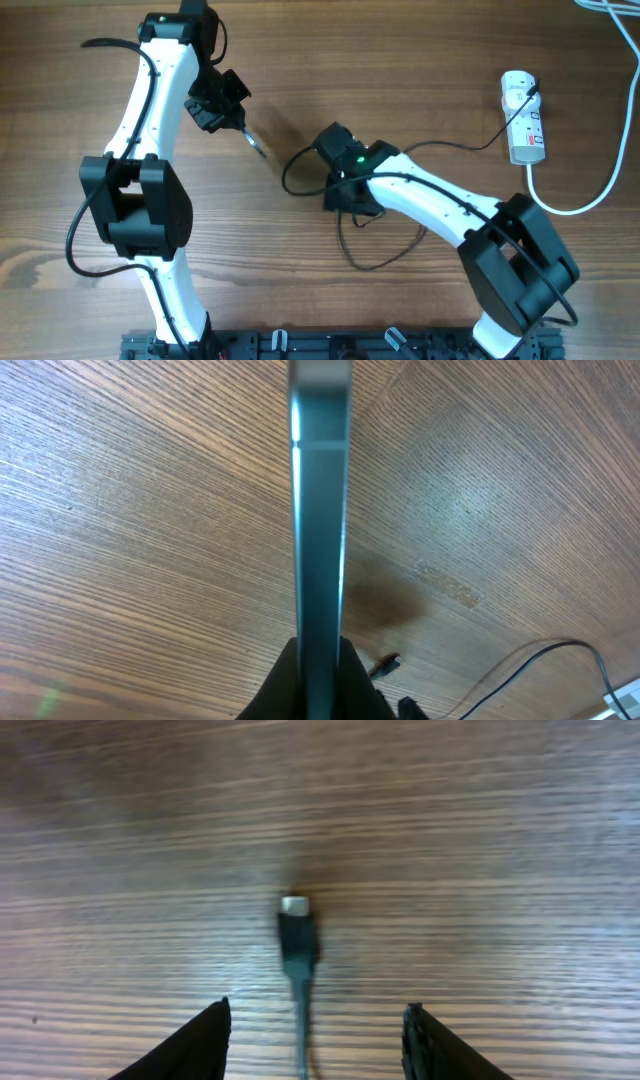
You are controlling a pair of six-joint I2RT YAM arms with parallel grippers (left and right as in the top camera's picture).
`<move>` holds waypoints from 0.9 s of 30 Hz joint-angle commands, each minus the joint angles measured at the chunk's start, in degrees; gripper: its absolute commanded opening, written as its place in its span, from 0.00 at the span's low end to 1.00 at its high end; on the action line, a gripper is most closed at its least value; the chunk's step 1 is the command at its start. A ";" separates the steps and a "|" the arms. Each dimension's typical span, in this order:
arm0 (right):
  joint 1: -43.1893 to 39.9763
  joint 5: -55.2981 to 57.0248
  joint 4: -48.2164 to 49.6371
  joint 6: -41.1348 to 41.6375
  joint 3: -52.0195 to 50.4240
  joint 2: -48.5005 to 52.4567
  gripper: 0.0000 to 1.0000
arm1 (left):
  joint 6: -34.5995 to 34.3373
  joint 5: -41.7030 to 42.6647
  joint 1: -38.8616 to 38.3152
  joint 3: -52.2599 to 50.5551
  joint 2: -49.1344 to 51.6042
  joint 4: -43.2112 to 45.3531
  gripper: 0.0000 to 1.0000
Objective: Plug charger to phone and switch on socket
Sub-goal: 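Move the right gripper down and grasp the black USB-C cable plug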
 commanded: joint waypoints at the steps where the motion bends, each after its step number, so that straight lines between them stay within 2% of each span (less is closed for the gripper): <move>1: 1.42 0.37 0.13 3.15 -0.28 1.66 0.54 | -0.81 -0.55 0.26 0.61 -1.79 0.07 0.04; 5: 1.53 1.09 0.59 2.08 -0.33 4.15 0.49 | -0.81 -0.55 0.26 0.61 -1.79 -0.13 0.04; 9: 1.53 1.09 1.66 -0.79 -0.33 6.40 0.50 | -0.81 -0.55 0.26 0.61 -1.79 -0.09 0.04; 11: 1.53 1.09 2.12 -1.77 -0.33 6.75 0.44 | -0.81 -0.55 0.26 0.61 -1.79 -0.11 0.04; 13: 1.53 1.11 2.27 -2.45 -0.33 6.91 0.34 | -0.81 -0.55 0.26 0.61 -1.79 -0.11 0.04; 17: 1.53 1.11 3.06 -2.43 -0.33 6.91 0.25 | -0.81 -0.55 0.26 0.61 -1.79 -0.13 0.04; 25: 1.53 1.09 2.97 -2.45 -0.48 6.93 0.20 | -0.81 -0.55 0.26 0.61 -1.79 -0.31 0.04; 27: 1.53 1.09 2.82 -2.71 -0.48 6.97 0.16 | -0.81 -0.55 0.26 0.61 -1.79 -0.31 0.04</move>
